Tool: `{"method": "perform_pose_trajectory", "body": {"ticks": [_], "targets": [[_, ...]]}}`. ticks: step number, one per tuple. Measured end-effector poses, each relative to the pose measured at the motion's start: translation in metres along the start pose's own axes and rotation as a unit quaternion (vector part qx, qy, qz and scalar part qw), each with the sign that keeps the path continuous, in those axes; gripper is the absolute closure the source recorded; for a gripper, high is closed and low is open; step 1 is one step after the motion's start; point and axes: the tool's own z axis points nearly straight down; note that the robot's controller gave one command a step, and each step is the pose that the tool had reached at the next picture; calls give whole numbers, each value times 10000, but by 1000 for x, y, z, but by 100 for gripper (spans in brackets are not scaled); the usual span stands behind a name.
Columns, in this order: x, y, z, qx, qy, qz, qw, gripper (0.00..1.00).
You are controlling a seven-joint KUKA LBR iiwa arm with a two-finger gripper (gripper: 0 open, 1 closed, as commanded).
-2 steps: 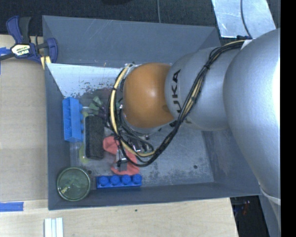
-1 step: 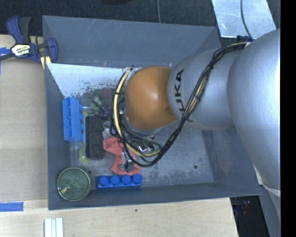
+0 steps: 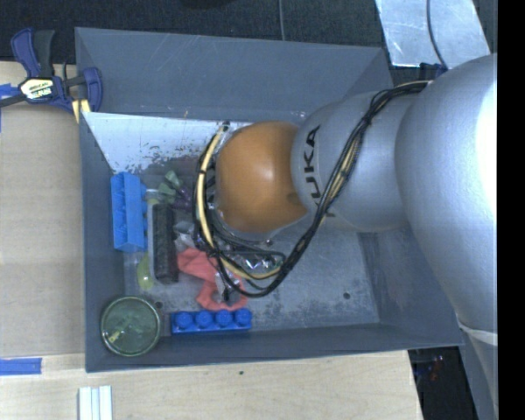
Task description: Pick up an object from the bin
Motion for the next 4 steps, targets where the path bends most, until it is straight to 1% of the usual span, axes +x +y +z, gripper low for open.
{"method": "perform_pose_trajectory", "body": {"ticks": [1, 2, 3, 4], "targets": [[-16, -14, 3, 7, -14, -1062, 9943, 0], [-34, -28, 3, 1, -17, -1544, 9880, 100], [-33, -27, 3, 1, -16, -1443, 9895, 100], [-31, -21, -68, -7, -8, -1548, 9880, 100]]}}
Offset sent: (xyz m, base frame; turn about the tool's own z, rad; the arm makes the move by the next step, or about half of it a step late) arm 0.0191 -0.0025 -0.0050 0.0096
